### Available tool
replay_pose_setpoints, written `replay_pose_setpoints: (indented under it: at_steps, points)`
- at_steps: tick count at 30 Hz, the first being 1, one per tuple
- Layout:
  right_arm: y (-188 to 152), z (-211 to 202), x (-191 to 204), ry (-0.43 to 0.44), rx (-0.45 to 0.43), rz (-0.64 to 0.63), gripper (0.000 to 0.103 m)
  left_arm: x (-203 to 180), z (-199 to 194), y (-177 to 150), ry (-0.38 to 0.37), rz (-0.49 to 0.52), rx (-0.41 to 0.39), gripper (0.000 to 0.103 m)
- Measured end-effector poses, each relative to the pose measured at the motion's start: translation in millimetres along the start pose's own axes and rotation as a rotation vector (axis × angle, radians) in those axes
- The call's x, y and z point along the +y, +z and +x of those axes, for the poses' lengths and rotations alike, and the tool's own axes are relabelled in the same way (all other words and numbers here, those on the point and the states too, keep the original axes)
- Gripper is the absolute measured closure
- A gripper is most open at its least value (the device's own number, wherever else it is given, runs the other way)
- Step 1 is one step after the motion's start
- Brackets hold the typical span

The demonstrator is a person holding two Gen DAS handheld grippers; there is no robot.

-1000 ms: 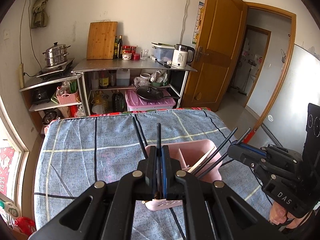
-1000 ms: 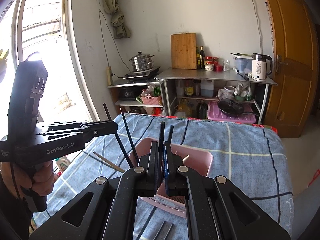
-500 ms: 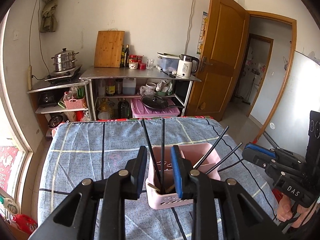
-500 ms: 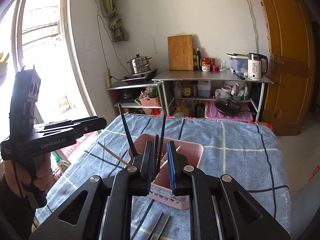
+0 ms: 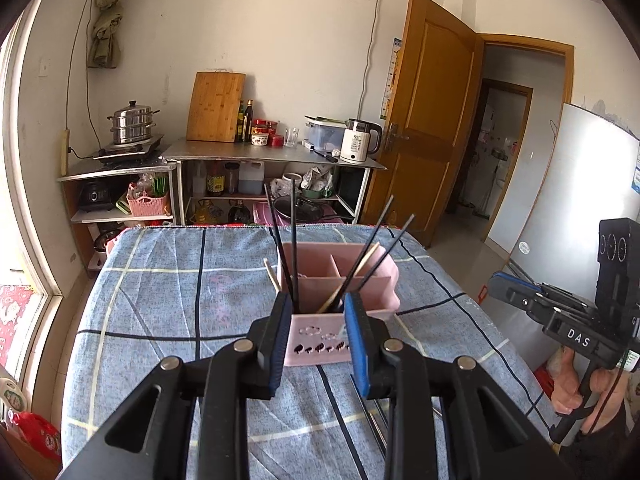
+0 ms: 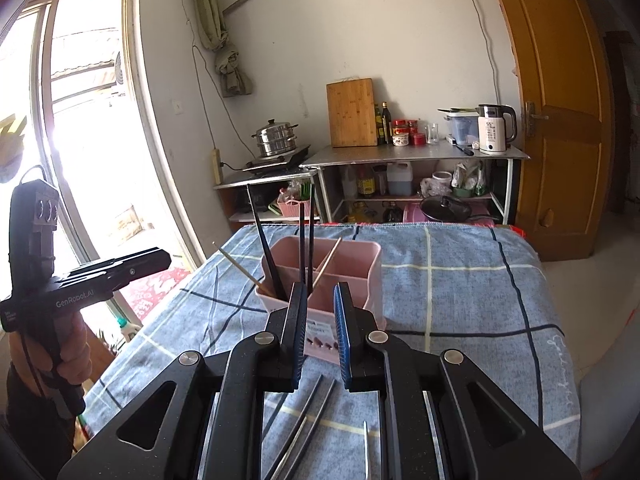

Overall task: Organize utensils
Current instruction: 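Move the left gripper to a black chopstick and close while the right gripper grasps another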

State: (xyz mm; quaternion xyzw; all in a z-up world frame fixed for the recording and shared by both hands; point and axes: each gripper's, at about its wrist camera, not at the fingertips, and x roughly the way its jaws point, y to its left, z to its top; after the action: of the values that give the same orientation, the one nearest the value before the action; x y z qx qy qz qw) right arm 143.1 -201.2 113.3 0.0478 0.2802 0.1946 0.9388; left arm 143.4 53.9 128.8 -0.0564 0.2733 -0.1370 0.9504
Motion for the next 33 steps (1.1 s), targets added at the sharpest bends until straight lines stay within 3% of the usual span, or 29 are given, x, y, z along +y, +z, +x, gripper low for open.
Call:
replay_pose_setpoints:
  at_steps: [11,33]
  points:
    - [-48,-2,-16,-0.001,0.072,0.059,0.089,-15,16,-59,-0.041,-0.009,0.108,0.074]
    - [-79,29,-36,-0.004,0.171,0.104,0.089,-35,132,-105,-0.081,-0.041,0.377,0.074]
